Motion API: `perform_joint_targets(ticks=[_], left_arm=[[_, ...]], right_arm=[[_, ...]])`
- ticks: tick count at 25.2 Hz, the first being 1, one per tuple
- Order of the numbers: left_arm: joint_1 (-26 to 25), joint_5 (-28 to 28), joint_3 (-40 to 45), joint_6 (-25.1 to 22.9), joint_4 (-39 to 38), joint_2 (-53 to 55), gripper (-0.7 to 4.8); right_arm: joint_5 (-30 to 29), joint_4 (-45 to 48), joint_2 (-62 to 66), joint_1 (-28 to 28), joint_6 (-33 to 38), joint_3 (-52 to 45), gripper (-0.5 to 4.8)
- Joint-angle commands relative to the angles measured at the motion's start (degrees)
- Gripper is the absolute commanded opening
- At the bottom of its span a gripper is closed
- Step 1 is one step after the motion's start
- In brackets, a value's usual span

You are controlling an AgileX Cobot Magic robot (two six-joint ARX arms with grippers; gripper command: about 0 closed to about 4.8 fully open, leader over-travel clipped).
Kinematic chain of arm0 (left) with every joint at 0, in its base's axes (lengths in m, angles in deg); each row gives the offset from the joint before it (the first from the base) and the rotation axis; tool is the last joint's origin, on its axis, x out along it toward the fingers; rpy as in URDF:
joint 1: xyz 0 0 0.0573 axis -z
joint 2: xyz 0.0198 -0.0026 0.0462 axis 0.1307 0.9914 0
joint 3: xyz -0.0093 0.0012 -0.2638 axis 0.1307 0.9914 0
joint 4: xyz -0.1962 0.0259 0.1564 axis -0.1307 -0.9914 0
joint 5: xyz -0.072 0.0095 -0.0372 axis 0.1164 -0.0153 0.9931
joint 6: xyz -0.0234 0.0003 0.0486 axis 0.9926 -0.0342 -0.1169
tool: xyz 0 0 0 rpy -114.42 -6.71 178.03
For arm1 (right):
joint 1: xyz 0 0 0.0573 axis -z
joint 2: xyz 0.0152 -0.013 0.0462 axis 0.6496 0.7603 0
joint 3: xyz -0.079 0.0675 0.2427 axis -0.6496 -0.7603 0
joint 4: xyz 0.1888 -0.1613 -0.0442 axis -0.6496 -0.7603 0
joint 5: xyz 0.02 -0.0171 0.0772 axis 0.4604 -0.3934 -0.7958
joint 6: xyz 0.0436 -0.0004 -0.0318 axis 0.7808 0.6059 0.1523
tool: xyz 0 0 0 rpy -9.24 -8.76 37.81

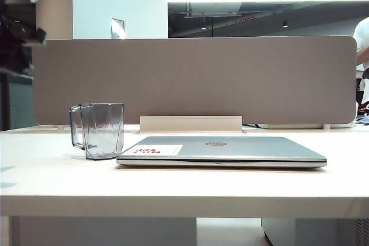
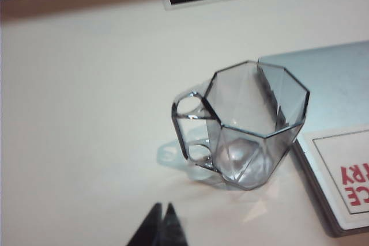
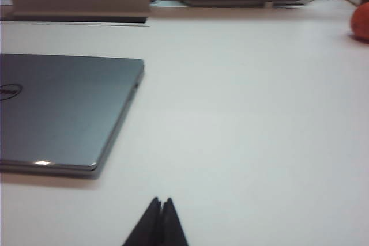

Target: Pick up the water cup and place it on the left side of the laptop.

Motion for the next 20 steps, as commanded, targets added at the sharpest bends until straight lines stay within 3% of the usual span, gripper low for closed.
perform_joint_targets(ticks=[1,20], left_arm=[[0.1,-0.2,0.0,2.2,-2.4,-5.1,-0.06],[0.1,0.1,0.4,5.5,-16.7,-24.6,-0.06]], right_arm=[[-2.9,0.5,0.0,-0.1,-1.4,-0.3,-0.05],[-2.9,0.6,0.0,-0.1,-1.3,-0.3,-0.05]])
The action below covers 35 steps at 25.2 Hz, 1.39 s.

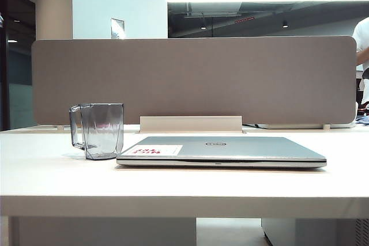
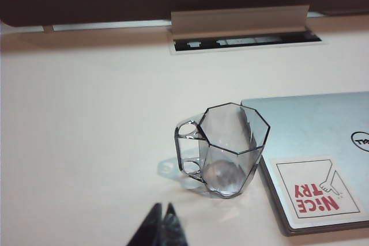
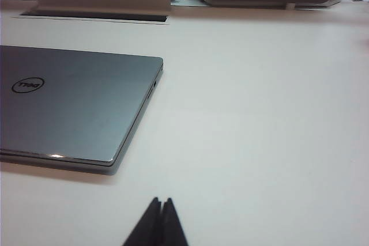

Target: Pick up the water cup and place it on the left side of the laptop.

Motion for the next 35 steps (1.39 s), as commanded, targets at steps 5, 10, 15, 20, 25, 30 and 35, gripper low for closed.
perform_joint_targets(ticks=[5,10,15,20,25,30,35], left_arm=[[0.1,0.2,3.3,2.1,-0.9,-5.0,-0.06],[0.1,-1.6,7.5,8.3,-0.7,-8.4,-0.06],[-0.2,-1.6,10.4,8.4,-0.9,-11.9,-0.06],[-3.8,-1.6,15.7,7.8,-0.4,-21.3,-0.06],[-8.2,0.6,20.9,7.8,-0.5,-31.4,-0.06],[-8.4,0.6,25.9,7.8,-0.4,-36.8,-0.06],[-8.4,0.6,28.8,7.8,0.7,-38.1,-0.06]], right_arm=[[-0.1,0.6,0.0,0.0,-0.3,-0.3,-0.05],[-0.1,0.6,0.0,0.0,-0.3,-0.3,-0.05],[-0.1,0.6,-0.1,0.0,-0.2,-0.3,-0.05],[0.1,0.5,0.0,0.0,-0.3,-0.3,-0.05],[0.1,0.5,-0.1,0.0,-0.3,-0.3,-0.05],[0.1,0.4,-0.1,0.0,-0.3,-0.3,-0.05],[0.1,0.2,-0.1,0.0,-0.3,-0.3,-0.05]])
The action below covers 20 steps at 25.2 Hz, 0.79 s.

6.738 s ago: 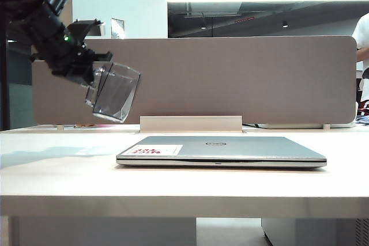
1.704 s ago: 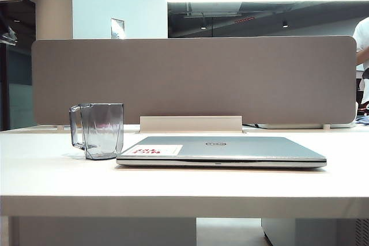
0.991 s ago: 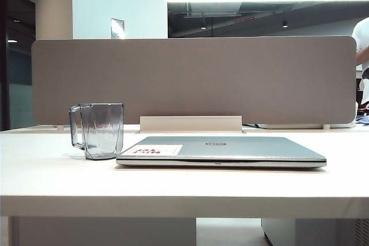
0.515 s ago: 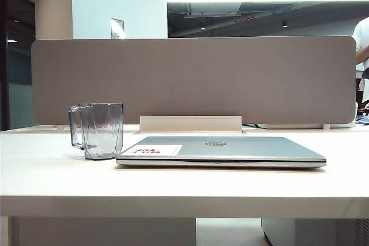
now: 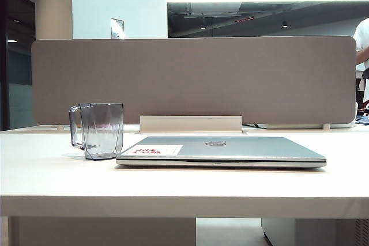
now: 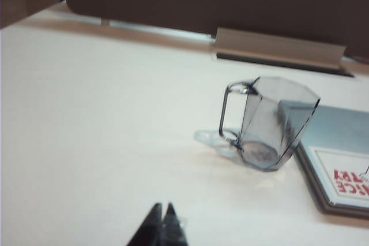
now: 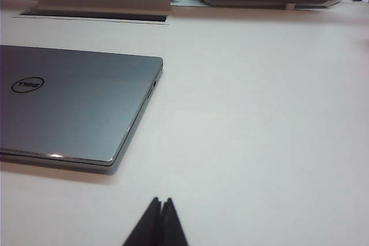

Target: Pick up the water cup and place it on the left side of the laptop.

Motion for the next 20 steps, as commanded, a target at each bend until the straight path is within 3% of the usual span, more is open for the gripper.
perform_joint_targets(ticks=[1,14,20], left_arm=[[-0.2,0.2,0.9,0.0,1.4,0.0,-0.06],[-0.3,-2.5,0.9,-2.8,1.6,0.0,-0.06],[-0.2,-2.4,0.9,-2.8,5.7,0.0,-0.06]], right_arm=[[0.1,0.2,-0.1,0.0,-0.1,-0.3,-0.05],[0.1,0.3,-0.1,0.0,-0.1,-0.3,-0.05],[0.1,0.3,-0.1,0.0,-0.1,-0.3,-0.05]])
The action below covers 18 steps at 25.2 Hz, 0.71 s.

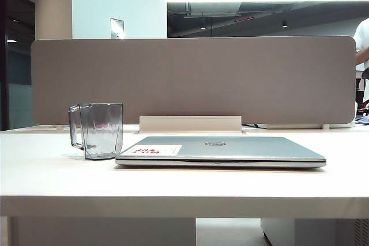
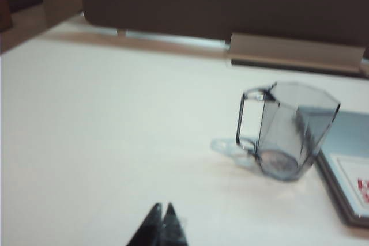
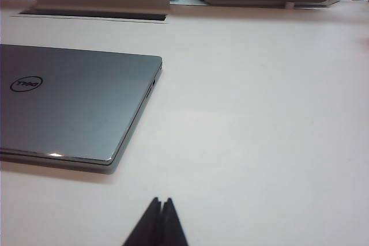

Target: Pick up the water cup and place it on the left side of the laptop.

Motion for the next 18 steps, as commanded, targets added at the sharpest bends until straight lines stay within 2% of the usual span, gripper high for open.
perform_joint_targets(ticks=[1,18], left_arm=[[0.1,0.2,-0.2,-0.2,3.8,0.0,-0.06],[0.1,0.2,-0.2,-0.1,3.2,0.0,-0.05]], right_arm=[[0.1,0.3,-0.1,0.0,-0.1,-0.3,-0.05],[0.1,0.3,-0.1,0.0,-0.2,-0.3,-0.05]])
